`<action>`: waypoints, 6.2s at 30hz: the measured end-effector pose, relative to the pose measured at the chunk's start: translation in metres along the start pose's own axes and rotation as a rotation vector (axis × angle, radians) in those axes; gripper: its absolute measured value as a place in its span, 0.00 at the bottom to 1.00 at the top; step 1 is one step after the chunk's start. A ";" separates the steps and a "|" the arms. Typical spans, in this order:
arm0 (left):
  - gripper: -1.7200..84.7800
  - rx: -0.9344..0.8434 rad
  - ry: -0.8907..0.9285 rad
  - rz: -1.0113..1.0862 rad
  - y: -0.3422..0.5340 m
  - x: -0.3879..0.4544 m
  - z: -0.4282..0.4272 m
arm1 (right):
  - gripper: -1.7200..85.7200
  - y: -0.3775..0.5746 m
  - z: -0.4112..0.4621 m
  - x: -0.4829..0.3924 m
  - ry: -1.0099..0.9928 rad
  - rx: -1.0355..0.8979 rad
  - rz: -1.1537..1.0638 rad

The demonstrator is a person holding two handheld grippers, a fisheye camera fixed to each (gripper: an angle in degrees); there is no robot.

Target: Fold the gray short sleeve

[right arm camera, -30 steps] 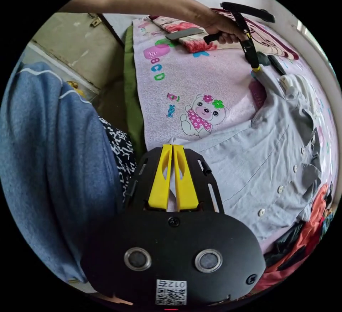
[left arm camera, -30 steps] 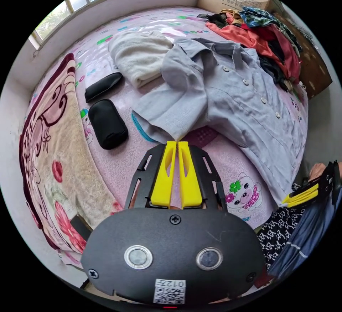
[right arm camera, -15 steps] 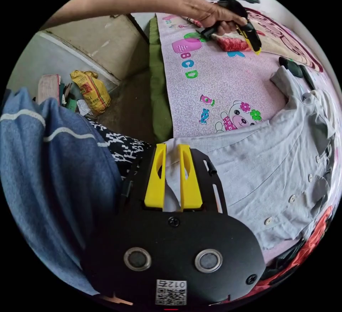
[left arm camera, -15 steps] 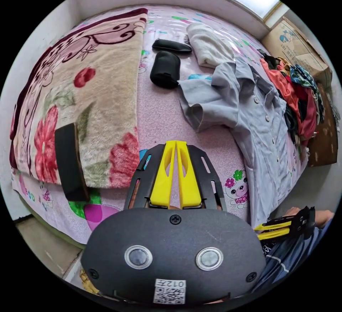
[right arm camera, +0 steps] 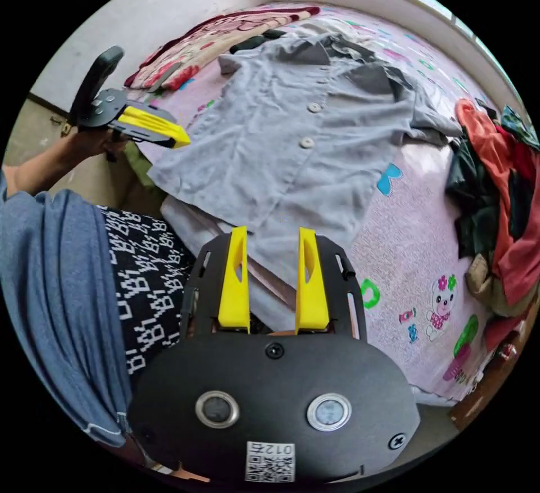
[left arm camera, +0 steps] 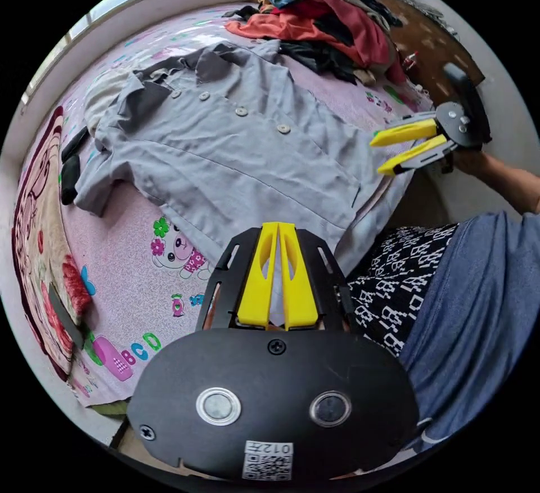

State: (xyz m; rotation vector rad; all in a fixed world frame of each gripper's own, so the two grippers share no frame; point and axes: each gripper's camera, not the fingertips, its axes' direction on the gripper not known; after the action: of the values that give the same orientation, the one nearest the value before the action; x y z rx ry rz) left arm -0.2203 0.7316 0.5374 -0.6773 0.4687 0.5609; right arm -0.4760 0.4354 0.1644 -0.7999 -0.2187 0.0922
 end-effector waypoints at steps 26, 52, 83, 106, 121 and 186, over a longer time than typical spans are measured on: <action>0.02 -0.246 -0.140 -0.221 0.004 0.030 0.000 | 0.09 0.017 -0.079 0.066 0.182 -0.222 -0.152; 0.02 0.036 0.274 -0.226 -0.055 0.003 -0.021 | 0.10 0.013 -0.126 0.059 0.045 -0.097 -0.154; 0.02 -0.042 -0.055 0.101 -0.409 -0.089 0.019 | 0.14 0.035 -0.127 -0.009 0.119 0.024 0.201; 0.02 -0.125 0.046 0.196 -0.488 -0.100 -0.042 | 0.03 0.054 -0.183 0.030 0.015 0.067 0.261; 0.03 -0.201 -0.148 0.140 -0.459 -0.118 -0.003 | 0.05 0.009 -0.092 0.003 -0.007 -0.070 0.187; 0.02 -0.163 -0.104 0.107 -0.301 0.120 0.030 | 0.03 0.000 0.088 0.149 0.241 -0.219 -0.249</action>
State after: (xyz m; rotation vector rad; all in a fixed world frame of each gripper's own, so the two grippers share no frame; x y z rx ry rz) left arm 0.0632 0.5977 0.6248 -0.7780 0.3656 0.7375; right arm -0.3512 0.5214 0.2473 -0.9867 -0.0992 -0.2662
